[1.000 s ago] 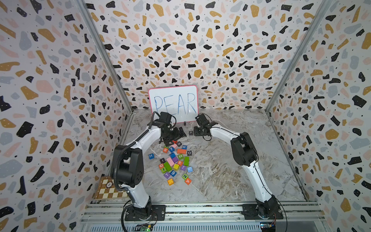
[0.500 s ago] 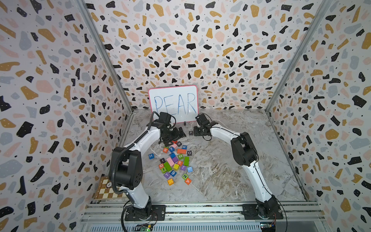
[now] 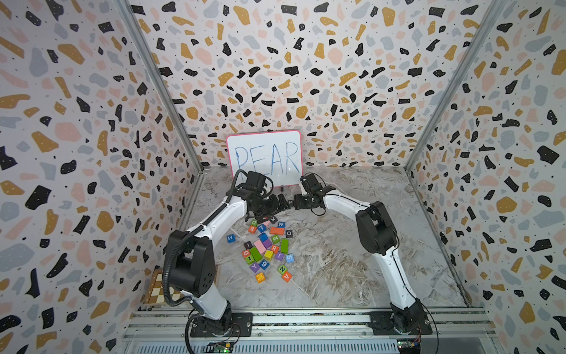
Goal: Spell the uppercase word “pear” with letter blocks
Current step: Place the letter block at the center of the board, then adjust the letter block at the center of the board.
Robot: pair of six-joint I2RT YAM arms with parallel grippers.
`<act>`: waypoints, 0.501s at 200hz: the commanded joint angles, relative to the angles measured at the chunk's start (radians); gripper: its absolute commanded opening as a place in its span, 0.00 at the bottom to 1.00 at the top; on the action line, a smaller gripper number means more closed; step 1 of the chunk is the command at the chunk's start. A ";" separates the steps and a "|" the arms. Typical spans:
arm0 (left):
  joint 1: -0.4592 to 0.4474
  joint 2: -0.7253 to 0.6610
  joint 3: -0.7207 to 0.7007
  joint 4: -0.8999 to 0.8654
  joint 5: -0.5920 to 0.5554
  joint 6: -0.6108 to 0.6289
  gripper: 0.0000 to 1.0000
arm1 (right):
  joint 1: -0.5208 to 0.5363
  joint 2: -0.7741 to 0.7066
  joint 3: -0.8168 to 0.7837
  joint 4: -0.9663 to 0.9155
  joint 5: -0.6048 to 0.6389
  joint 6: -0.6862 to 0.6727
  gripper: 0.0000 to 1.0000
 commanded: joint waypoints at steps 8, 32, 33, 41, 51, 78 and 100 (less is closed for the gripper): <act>-0.014 -0.022 -0.026 0.030 0.014 -0.018 0.99 | -0.030 -0.109 -0.051 0.047 -0.058 -0.012 0.65; -0.014 -0.024 -0.033 0.029 0.010 -0.018 0.99 | -0.044 -0.124 -0.085 0.065 -0.081 -0.012 0.64; -0.015 -0.025 -0.033 0.029 0.010 -0.017 0.99 | -0.045 -0.125 -0.086 0.065 -0.082 -0.012 0.64; -0.015 -0.029 -0.037 0.032 0.008 -0.019 0.99 | -0.049 -0.124 -0.095 0.072 -0.089 -0.011 0.63; -0.015 -0.032 -0.042 0.034 0.009 -0.021 0.99 | -0.054 -0.121 -0.102 0.078 -0.098 -0.007 0.62; -0.014 -0.035 -0.048 0.034 0.006 -0.022 0.99 | -0.062 -0.100 -0.110 0.099 -0.141 0.004 0.59; -0.016 -0.034 -0.043 0.035 0.007 -0.021 0.99 | -0.062 -0.088 -0.108 0.107 -0.166 0.009 0.57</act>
